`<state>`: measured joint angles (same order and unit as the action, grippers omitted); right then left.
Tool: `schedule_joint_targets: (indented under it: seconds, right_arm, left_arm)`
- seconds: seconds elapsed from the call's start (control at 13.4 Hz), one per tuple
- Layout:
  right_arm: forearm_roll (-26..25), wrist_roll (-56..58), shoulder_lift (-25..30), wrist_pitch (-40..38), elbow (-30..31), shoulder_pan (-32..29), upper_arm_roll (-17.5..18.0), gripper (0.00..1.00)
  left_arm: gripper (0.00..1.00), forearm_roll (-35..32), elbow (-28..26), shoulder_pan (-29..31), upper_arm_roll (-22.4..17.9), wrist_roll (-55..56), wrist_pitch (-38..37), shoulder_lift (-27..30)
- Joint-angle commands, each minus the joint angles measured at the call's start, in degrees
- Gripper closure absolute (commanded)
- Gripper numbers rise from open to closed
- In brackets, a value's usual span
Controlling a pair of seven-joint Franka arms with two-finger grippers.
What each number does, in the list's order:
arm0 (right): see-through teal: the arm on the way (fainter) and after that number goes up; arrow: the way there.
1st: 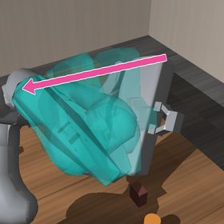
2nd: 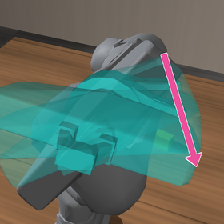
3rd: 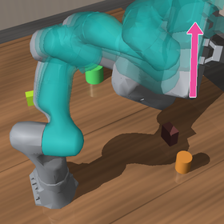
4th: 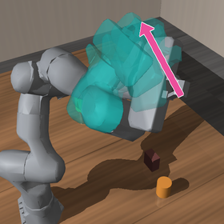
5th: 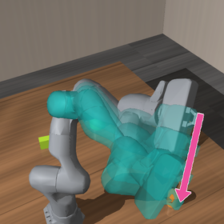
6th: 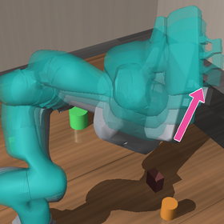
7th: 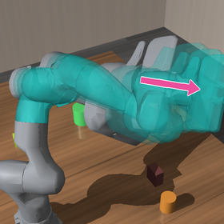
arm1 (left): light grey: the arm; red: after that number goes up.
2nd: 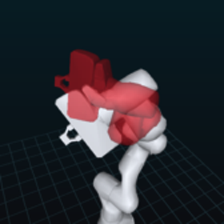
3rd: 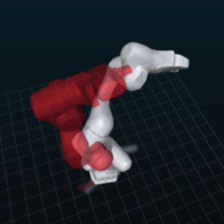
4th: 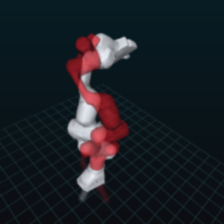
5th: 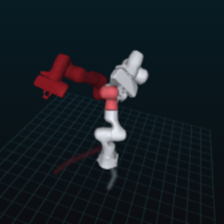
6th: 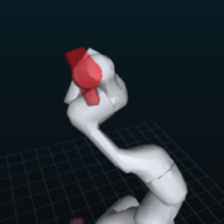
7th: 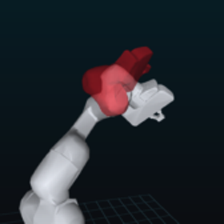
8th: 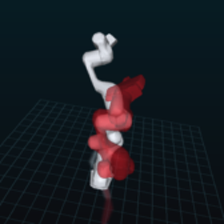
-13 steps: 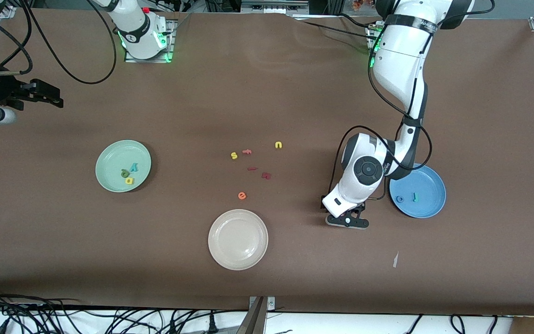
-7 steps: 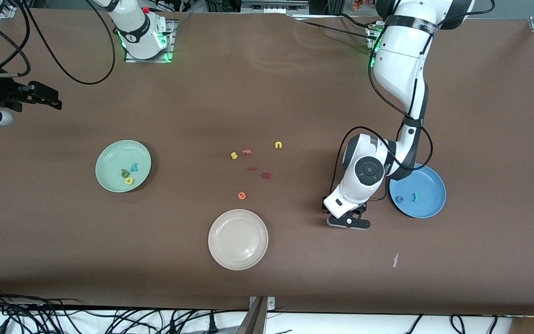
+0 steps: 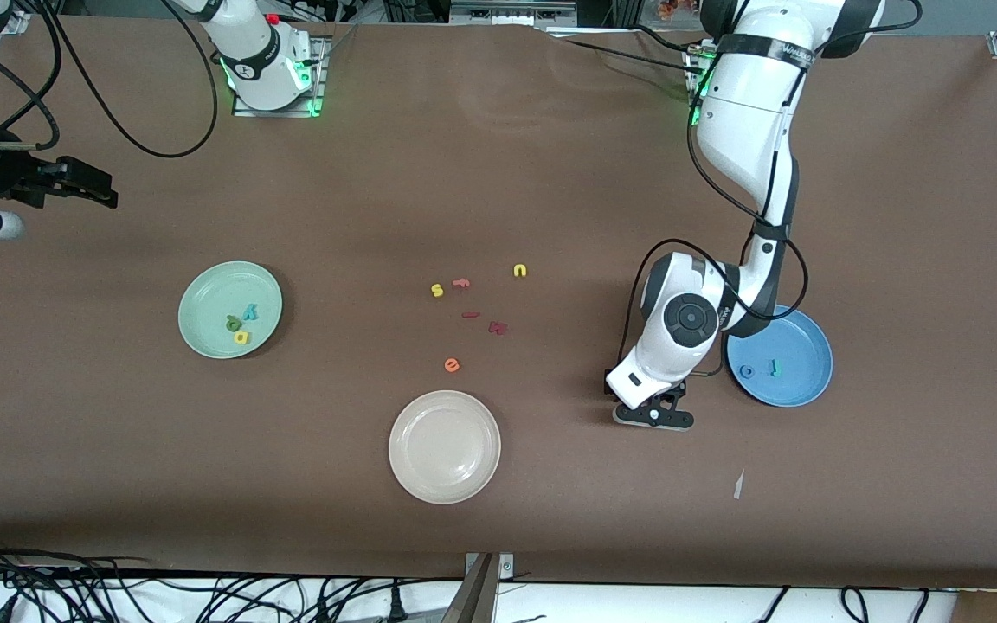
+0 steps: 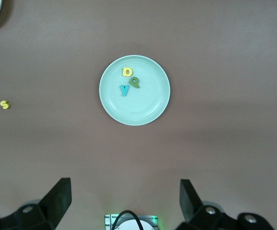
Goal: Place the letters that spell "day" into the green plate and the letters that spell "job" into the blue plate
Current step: 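Reach the left gripper to the pink b letter and grasp it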
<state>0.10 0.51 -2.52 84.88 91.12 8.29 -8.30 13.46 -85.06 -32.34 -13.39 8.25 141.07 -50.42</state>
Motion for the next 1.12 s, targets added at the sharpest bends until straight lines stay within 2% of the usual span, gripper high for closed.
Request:
schedule_joint_targets:
  seconds: [0.0, 0.15, 0.37, 0.6, 0.89, 1.04]
  right_arm:
    - [0.25, -0.43, -0.29, 0.03, -0.86, -0.20, 0.21, 0.00]
    - [0.25, -0.43, -0.47, 0.03, -0.86, -0.20, 0.21, 0.00]
    - [0.25, -0.43, -0.55, 0.03, -0.86, -0.29, 0.21, 0.00]
    - [0.25, -0.60, -0.55, 0.03, -0.86, -0.29, 0.12, 0.00]
    - [0.25, -0.43, -0.47, 0.03, -0.86, -0.20, 0.21, 0.00]
    - [0.25, -0.43, -0.55, 0.03, -0.86, -0.29, 0.21, 0.00]
  left_arm:
    - [0.49, 0.86, 1.66, -0.35, -0.68, -0.95, 0.08, -1.35]
    - [0.65, 0.86, 1.66, -0.35, -0.68, -1.48, 0.08, -1.44]
    - [0.76, 0.86, 1.48, -0.26, -0.94, -4.02, 0.08, -1.18]
    - [0.76, 0.78, 0.96, 0.09, -2.87, -7.26, -1.31, 1.62]
    - [0.76, 0.69, -0.62, 3.07, -3.31, -11.76, -12.02, 7.95]
    - [0.76, 0.51, -3.77, 5.87, -3.49, -13.07, -14.85, 11.99]
